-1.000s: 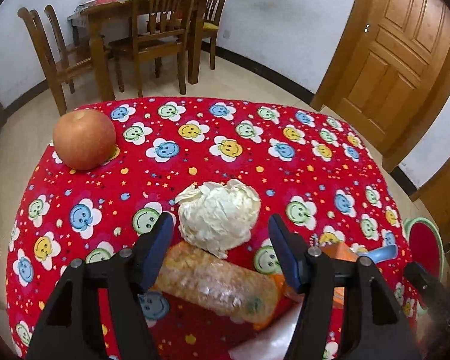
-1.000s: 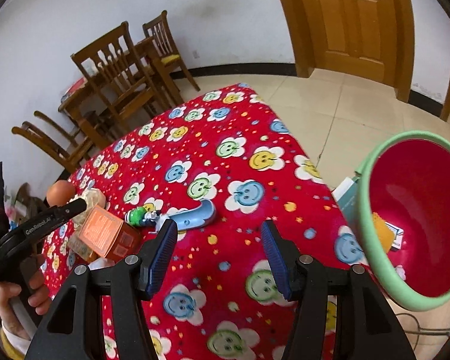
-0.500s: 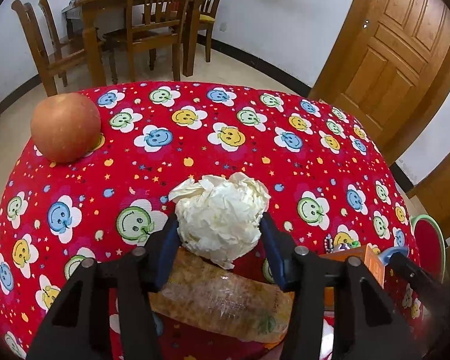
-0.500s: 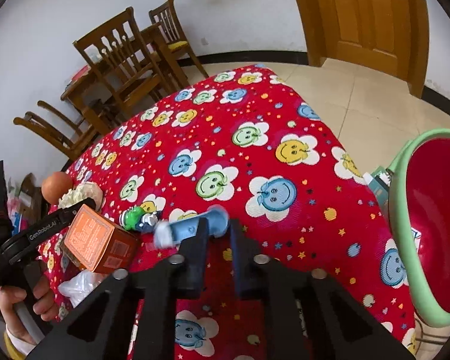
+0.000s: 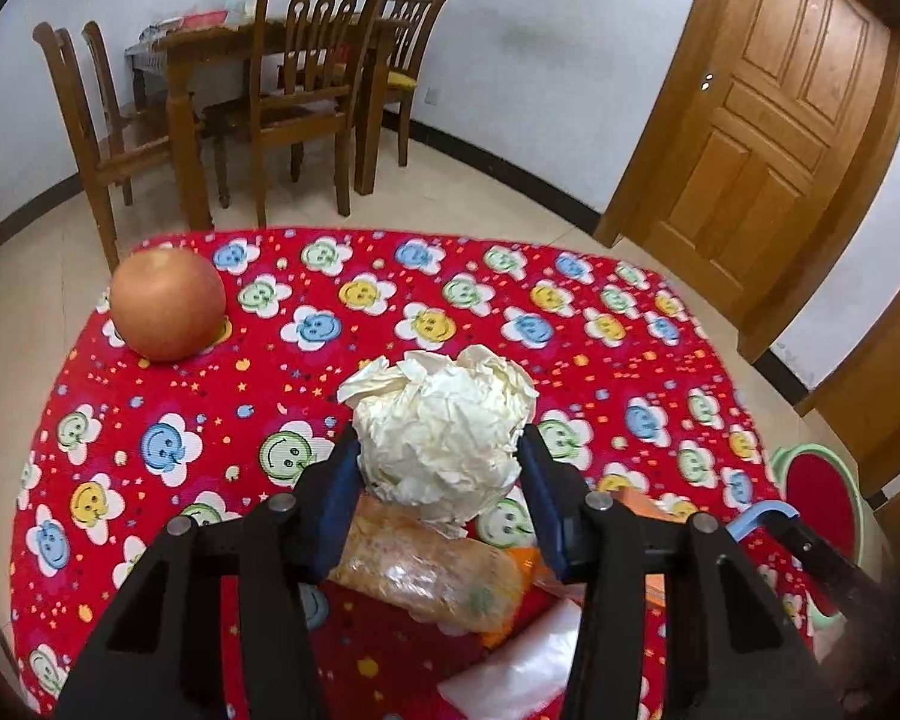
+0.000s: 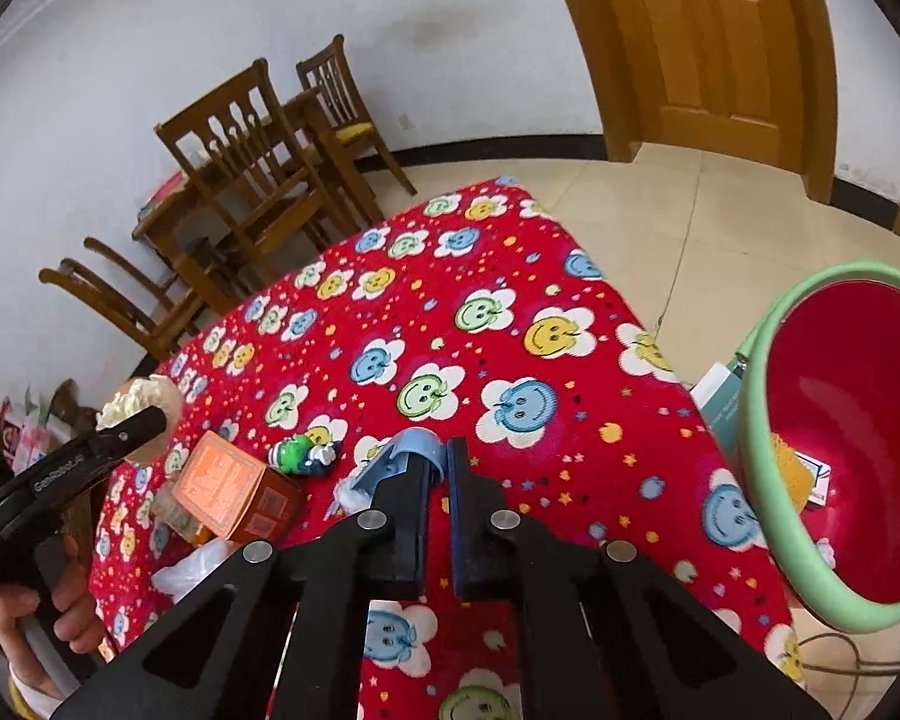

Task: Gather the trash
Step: 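Carry the paper ball and blue toy over the red bucket with both grippers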

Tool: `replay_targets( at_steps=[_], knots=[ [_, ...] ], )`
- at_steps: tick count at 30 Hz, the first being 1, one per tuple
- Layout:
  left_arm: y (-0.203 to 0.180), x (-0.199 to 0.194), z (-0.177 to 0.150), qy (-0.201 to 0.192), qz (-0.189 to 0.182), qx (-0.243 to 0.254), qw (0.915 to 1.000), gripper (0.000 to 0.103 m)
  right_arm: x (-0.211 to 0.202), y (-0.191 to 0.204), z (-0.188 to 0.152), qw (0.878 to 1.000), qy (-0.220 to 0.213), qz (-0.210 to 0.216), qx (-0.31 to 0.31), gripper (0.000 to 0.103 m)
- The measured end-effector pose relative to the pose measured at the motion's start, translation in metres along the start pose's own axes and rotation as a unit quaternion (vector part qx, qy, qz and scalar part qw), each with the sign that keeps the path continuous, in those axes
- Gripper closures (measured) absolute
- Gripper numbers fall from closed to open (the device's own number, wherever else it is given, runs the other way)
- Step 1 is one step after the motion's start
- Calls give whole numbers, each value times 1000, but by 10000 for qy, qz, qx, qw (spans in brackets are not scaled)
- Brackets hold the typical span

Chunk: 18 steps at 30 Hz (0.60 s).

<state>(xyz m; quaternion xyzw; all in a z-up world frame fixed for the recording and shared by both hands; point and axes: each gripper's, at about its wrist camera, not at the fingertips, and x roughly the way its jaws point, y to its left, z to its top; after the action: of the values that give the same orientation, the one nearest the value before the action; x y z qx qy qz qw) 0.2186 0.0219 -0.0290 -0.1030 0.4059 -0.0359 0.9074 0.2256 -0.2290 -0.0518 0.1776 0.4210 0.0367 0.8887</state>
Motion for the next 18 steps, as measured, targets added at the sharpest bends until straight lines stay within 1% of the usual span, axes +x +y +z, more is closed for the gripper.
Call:
replay_targets(
  at_steps=[9, 18],
  knots=[
    [-33, -46, -3, -280, -412, 305, 9983, 52, -45, -15, -1, 9988, -445, -57, 197, 98],
    [-79, -63, -15, -236, -902, 619, 9937, 52, -88, -52, -3, 9945, -836, -352, 529, 98]
  ],
)
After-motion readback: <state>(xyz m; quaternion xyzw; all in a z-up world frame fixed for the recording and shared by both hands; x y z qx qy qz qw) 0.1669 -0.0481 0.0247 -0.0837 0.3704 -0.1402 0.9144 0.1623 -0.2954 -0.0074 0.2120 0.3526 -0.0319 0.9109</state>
